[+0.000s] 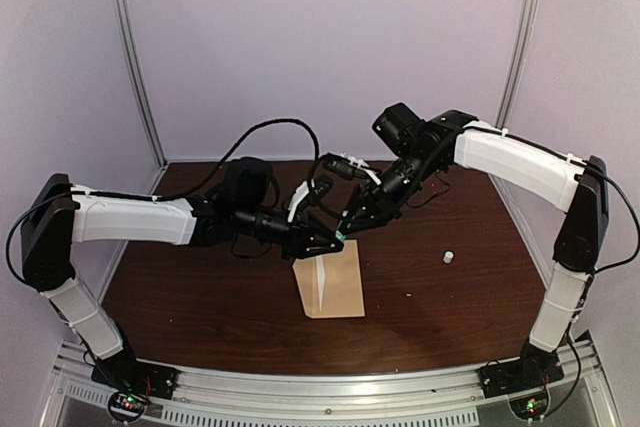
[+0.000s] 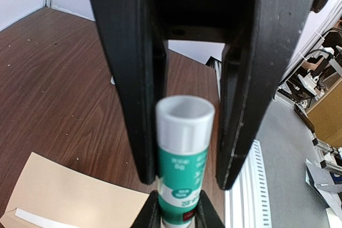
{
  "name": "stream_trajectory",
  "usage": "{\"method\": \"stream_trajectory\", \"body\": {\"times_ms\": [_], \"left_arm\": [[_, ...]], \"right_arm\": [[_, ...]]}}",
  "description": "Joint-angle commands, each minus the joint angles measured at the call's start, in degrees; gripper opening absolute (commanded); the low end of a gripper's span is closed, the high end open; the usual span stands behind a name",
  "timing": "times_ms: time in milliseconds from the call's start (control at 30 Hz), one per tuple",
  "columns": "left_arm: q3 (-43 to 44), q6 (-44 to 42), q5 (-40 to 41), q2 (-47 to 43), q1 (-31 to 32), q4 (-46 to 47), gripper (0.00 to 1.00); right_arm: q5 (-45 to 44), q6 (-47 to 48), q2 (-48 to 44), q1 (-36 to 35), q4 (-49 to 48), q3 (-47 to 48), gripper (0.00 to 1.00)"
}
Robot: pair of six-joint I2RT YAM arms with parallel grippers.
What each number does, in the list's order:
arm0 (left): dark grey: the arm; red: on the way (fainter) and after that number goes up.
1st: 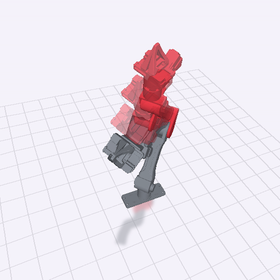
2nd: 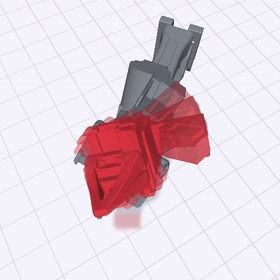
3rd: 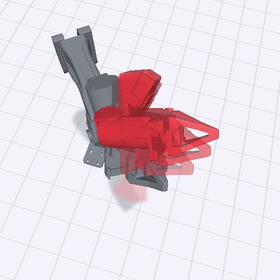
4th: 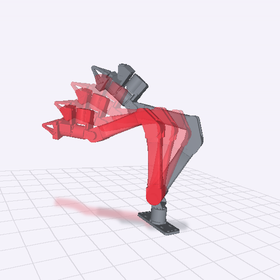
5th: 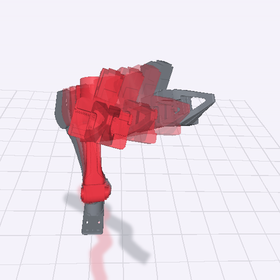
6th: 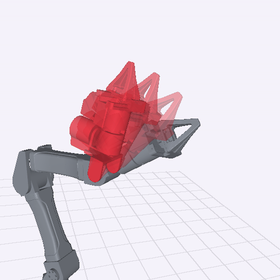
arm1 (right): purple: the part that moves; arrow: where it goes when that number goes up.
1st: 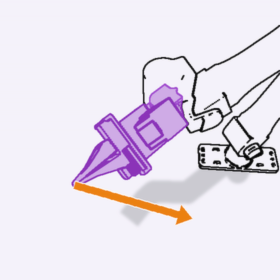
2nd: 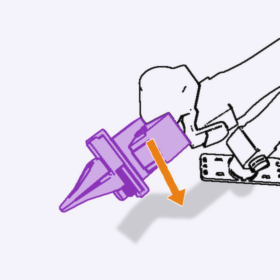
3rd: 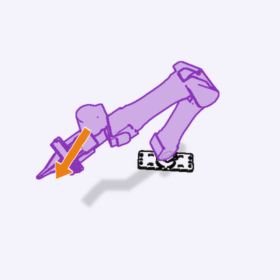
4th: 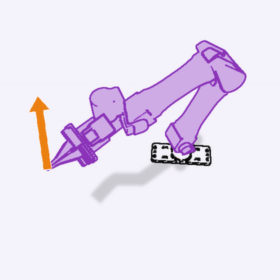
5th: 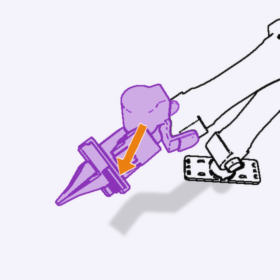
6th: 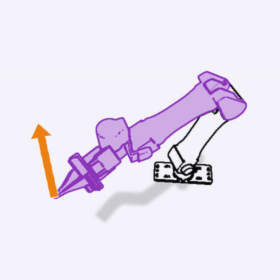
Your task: Place the letter into the envelope and seal it
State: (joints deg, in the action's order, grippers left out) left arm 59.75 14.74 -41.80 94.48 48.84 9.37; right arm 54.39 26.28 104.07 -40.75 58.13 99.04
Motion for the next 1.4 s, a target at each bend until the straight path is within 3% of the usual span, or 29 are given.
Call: {"method": "stream_trajectory", "body": {"times_ms": [0,200,567,633,800,1033,1233,1367], "left_arm": [[1.6,0.5,-0.8,0.4,-0.1,3.1,0.13],[1.5,0.5,-0.8,0.2,-0.1,3.4,0.12],[1.3,0.7,-0.5,0.2,-0.2,3.6,0.13],[1.3,0.5,-0.1,0.3,-0.2,3.4,0.16],[1.6,-1.3,3.1,0.4,-0.1,0.5,0.3],[1.8,-3.3,8.8,0.4,-0.4,-1.8,0.36],[8.0,-0.9,15.8,4.0,-3.5,-8.5,0.35],[15.0,0.9,18.5,8.2,-4.3,-15.5,0.25]], "right_arm": [[0.6,-0.7,-0.6,-0.4,-1.0,-0.7,0.29],[0.4,-0.8,-0.8,-0.4,-1.5,-1.5,0.27],[0.3,-0.6,-1.0,-0.4,-1.7,-1.5,0.04],[0.2,-0.5,-1.0,-0.3,-1.6,-1.1,0.02],[0.1,0.0,-1.1,2.6,-0.8,1.0,0.0],[-3.1,0.9,-4.4,7.5,-3.2,-0.8,0.0],[-9.1,0.2,-10.1,8.0,-10.1,-8.3,0.0],[-12.5,-0.4,-13.4,7.7,-14.7,-12.8,0.0]]}}
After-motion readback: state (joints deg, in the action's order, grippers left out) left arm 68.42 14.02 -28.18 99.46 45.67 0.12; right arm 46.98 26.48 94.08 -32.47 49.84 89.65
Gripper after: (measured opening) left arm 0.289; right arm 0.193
